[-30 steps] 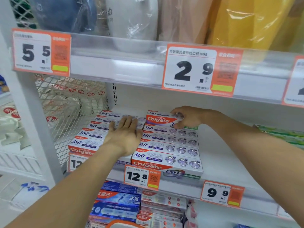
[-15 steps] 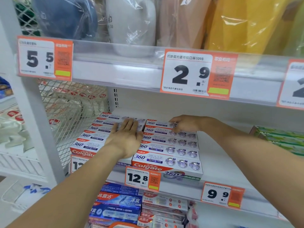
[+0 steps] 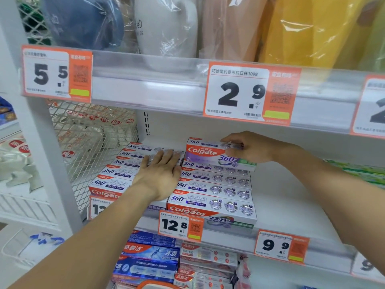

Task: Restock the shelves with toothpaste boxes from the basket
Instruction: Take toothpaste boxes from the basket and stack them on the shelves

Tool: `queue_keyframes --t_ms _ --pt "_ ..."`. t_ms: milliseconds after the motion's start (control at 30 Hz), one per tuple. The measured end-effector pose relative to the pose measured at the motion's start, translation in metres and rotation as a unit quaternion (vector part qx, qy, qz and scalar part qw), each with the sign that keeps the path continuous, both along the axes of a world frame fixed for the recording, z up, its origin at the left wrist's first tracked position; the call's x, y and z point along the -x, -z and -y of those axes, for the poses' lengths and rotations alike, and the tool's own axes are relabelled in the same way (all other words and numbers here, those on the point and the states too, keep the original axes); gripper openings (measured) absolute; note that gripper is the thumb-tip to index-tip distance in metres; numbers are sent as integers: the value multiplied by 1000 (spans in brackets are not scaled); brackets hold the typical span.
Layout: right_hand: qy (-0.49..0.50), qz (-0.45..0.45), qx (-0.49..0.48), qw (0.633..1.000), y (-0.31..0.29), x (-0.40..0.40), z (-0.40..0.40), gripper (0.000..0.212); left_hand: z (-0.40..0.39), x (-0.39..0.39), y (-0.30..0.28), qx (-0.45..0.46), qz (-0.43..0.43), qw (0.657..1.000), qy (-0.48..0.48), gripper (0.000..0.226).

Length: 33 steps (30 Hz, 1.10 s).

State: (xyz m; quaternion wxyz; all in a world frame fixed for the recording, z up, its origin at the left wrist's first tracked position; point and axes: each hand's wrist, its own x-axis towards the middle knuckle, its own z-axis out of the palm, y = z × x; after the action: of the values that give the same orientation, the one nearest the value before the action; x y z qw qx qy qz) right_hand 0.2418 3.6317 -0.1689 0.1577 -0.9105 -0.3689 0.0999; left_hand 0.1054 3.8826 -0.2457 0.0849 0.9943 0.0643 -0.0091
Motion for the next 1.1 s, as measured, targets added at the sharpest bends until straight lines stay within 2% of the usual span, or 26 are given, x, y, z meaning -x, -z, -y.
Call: queue_keyframes --t_ms 267,667,900,967,1033,1100 --pt "-19 -74 75 994 -2 7 -10 54 1 2 -2 -1 -7 1000 -2 56" --pt "-8 -89 89 992 -5 10 -13 35 1 2 -1 1 -4 1000 1 57" --pt "18 -86 93 992 -4 12 -13 42 -1 0 2 -5 -13 1000 2 57" --pt "29 -60 103 992 -6 16 -14 55 -1 -1 2 -5 -14 1000 4 57" --pt "44 2 100 994 -9 24 -12 74 0 -1 1 -3 -14 1000 6 57" --pt "55 77 51 994 -11 43 -6 76 -1 1 2 13 7 1000 5 57"
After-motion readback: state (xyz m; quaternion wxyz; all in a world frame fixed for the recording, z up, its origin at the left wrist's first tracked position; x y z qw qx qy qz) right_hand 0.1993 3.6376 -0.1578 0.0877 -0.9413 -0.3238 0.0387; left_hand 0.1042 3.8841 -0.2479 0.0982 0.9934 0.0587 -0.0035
